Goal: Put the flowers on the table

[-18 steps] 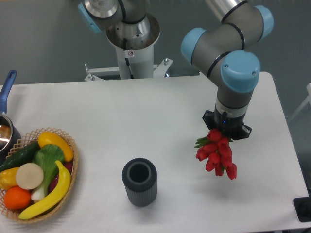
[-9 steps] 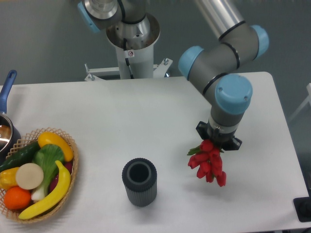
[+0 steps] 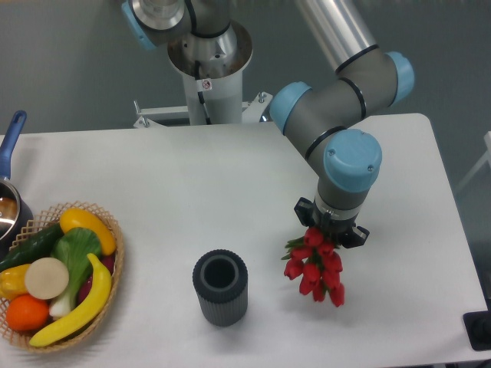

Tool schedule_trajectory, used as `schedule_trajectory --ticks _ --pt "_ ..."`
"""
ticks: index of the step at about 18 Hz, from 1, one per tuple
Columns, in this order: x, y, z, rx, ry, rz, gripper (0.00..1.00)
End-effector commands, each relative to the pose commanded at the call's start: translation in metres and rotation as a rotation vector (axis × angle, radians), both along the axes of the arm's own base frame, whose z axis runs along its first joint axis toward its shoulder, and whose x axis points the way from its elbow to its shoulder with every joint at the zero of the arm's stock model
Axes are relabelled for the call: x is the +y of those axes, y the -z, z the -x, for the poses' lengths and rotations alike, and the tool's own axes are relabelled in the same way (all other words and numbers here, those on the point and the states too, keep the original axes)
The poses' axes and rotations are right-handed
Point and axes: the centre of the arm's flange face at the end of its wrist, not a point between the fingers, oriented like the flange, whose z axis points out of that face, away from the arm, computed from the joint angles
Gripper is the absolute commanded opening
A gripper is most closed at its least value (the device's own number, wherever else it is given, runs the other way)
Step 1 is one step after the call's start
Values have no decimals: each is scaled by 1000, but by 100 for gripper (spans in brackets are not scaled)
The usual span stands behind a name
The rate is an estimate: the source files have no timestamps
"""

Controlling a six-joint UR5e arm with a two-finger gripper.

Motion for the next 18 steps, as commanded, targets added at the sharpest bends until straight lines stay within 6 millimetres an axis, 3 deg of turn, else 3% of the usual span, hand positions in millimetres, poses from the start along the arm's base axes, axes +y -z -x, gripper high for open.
schedule_trajectory --ticks 7,18 --pt "-9 -6 13 22 -16 -43 100" --pt "-9 10 4 16 52 -47 100"
